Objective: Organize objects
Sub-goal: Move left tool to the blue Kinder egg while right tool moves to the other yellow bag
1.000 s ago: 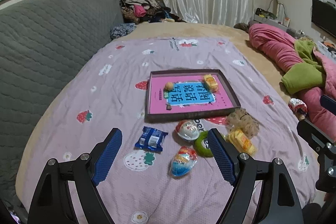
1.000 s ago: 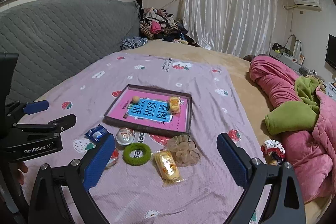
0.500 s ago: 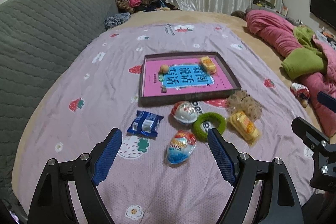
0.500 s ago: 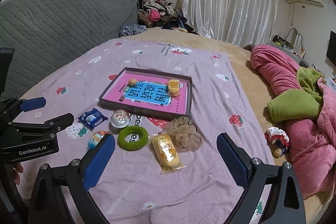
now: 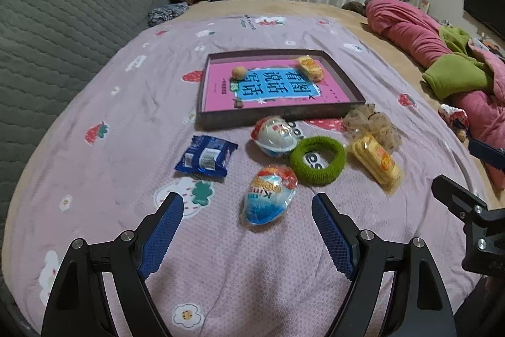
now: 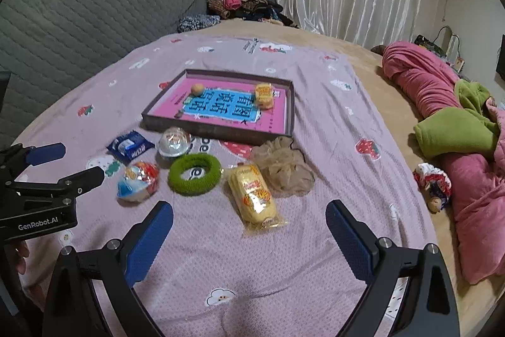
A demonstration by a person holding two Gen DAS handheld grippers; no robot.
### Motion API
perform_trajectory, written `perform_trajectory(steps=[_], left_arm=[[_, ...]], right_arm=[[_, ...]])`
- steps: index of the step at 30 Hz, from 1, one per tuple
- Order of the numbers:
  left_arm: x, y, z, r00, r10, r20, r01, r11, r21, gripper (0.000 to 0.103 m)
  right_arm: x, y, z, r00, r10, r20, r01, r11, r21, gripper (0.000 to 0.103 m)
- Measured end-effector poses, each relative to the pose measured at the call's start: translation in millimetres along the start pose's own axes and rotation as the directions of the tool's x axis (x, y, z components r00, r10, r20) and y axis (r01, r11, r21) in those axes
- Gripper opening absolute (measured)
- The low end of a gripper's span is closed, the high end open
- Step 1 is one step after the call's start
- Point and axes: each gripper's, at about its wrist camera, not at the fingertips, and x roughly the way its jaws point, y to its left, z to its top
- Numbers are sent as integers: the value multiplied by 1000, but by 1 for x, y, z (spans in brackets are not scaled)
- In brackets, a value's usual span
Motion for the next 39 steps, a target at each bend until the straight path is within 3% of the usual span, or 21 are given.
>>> perform_trajectory(steps=[31,39], left_arm=[[66,0,-10,997,-49,-57,49,999,9,84],[78,1,-9,996,-79,-48,80,997,1,84]], right_arm=[[82,-17,-19,995,-6,-102,7,1000,5,98],[109,-24,-19,990,27,-138,-21,999,47,98]])
